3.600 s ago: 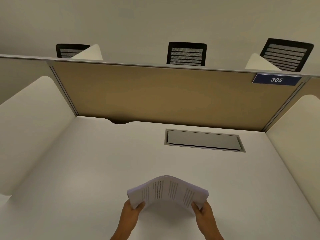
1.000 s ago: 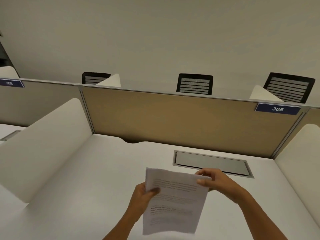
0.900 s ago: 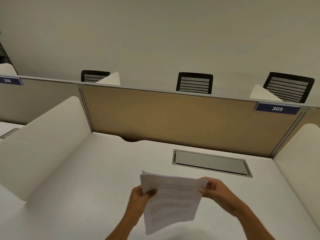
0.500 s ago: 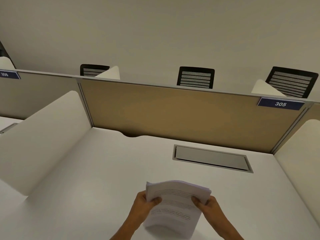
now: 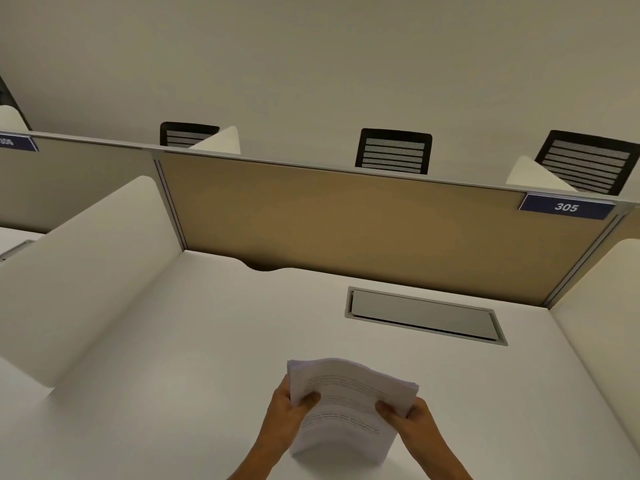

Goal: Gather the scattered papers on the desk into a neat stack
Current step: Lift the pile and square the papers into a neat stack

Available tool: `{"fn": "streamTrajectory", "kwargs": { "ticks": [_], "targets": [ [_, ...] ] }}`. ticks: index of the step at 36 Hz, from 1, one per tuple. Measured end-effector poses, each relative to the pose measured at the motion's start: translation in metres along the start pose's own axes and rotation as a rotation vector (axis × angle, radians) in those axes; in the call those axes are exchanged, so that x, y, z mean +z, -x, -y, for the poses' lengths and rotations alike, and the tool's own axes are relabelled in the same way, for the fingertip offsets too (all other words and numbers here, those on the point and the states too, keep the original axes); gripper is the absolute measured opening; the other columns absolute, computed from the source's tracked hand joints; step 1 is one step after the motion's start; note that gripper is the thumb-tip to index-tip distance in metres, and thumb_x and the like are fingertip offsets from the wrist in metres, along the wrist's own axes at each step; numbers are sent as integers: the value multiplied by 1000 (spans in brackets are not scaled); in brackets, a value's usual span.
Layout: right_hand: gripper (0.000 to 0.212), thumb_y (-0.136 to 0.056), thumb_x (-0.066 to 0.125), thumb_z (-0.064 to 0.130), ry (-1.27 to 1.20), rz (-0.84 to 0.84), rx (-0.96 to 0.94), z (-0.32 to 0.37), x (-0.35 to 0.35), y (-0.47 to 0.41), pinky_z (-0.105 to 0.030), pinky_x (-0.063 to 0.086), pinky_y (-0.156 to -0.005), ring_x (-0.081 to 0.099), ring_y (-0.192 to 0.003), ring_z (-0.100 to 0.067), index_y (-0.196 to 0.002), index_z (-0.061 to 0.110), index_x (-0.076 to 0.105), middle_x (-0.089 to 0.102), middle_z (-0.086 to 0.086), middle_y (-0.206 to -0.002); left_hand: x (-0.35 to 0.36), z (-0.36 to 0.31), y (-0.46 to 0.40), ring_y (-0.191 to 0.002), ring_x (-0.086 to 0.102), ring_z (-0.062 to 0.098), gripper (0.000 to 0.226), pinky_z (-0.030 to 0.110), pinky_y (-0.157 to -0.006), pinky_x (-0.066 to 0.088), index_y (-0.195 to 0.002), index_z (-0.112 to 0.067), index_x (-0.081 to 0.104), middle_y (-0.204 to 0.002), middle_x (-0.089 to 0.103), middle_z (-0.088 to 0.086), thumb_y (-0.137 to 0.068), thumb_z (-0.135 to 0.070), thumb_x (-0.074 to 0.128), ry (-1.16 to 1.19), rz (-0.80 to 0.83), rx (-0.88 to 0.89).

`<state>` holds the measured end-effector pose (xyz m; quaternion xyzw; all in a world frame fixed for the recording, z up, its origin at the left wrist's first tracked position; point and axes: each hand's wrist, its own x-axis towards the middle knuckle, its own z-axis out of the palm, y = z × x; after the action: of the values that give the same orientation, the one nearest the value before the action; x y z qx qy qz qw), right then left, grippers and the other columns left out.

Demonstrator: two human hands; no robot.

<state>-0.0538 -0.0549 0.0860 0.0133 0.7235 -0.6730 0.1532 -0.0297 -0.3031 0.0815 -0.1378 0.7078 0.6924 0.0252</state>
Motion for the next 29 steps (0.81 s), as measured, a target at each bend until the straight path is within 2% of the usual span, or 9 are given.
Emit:
{"fn": "streamTrajectory", "kwargs": {
  "ticks": [3,6,9,14,23,26,29],
  "targets": [
    [24,-80,76,31,11,-23,-2,1,2,-1,-22,59,-74,76,-93,-17,-103,29,79,80,0,-102,2,-4,1,-97,71,16,33,27,-72,62,-116,-35,58,-102,73,-8,-88,-24,70,10,-31,1],
    [23,-78,77,29,17,-48,9,-3,0,-1,-21,59,-69,76,-88,-16,-100,23,80,80,0,-98,3,-1,-1,-95,72,18,23,33,-76,63,-112,-29,66,-99,76,-6,-89,-34,66,-35,-19,-18],
    [17,-89,74,17,18,-38,21,-9,2,0,-21,60,-69,76,-88,-13,-106,20,75,80,1,-99,4,4,-1,-91,73,22,28,42,-81,62,-108,-22,72,-96,78,-1,-88,-40,65,-57,-4,-53],
    [18,-95,67,14,47,-55,2,-12,5,1,-18,59,-70,75,-90,-9,-110,21,72,79,7,-101,5,4,0,-90,74,20,39,41,-81,62,-105,-24,72,-95,78,-2,-79,-52,63,-38,8,-49],
    [18,-96,64,15,53,-92,-28,-9,6,-3,-22,60,-71,74,-91,-10,-111,25,70,79,8,-101,9,-1,3,-81,74,14,31,25,-66,60,-96,-27,74,-89,78,-6,-77,-50,65,3,-54,-58],
    [19,-96,65,18,57,-87,-22,-12,8,-1,-23,60,-73,74,-93,-10,-110,29,71,79,7,-103,8,1,2,-81,74,18,18,30,-69,61,-86,-27,77,-86,79,-5,-73,-40,78,18,-70,-91],
    [20,-96,66,18,66,-94,-32,-13,6,-1,-22,60,-73,74,-94,-11,-111,29,72,79,6,-104,7,1,0,-81,74,19,13,30,-70,61,-84,-28,77,-85,79,-4,-74,-35,81,19,-55,-111]
  ]
}}
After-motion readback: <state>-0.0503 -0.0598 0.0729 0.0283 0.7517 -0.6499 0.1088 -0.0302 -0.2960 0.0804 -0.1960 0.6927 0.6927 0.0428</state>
